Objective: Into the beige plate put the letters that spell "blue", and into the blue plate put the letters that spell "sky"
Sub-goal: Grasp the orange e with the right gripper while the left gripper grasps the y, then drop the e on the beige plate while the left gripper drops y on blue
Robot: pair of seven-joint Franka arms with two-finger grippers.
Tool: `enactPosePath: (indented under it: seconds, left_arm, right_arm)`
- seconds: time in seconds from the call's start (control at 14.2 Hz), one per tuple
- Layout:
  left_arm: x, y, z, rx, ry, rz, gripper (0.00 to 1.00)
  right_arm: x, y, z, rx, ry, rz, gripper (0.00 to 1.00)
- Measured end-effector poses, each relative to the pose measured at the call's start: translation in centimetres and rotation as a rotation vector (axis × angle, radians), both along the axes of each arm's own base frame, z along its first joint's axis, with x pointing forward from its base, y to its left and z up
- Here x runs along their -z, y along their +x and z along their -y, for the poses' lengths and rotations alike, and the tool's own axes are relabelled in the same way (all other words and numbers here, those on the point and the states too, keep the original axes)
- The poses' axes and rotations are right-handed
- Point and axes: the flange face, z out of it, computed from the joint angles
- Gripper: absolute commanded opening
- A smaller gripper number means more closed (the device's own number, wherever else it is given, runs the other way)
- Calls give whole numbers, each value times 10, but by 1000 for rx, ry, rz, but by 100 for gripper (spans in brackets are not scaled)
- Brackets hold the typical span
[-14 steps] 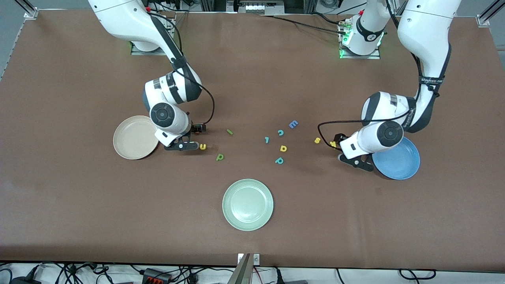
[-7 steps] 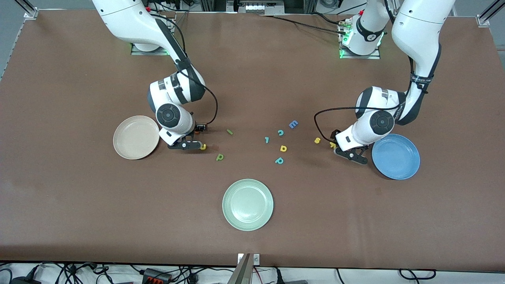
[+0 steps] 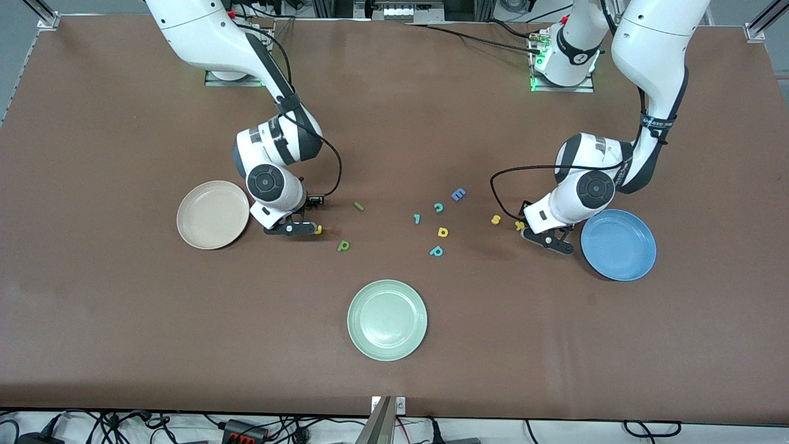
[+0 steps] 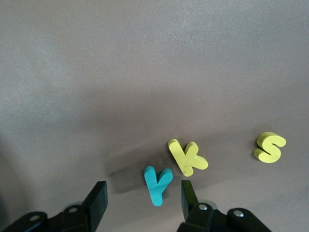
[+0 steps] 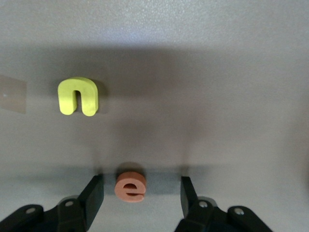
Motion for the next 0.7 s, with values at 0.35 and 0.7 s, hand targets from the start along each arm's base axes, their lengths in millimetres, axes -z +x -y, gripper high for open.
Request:
enactPosePath:
  seconds: [0.35, 0.7]
  left_arm:
    - [-1, 1, 4, 8, -6, 24, 46]
    - [2, 0, 6, 12, -7, 26, 38]
  right_arm:
    - [-4, -1, -12, -9, 12, 5, 3]
    - [-20, 18, -3, 15, 22, 42, 4]
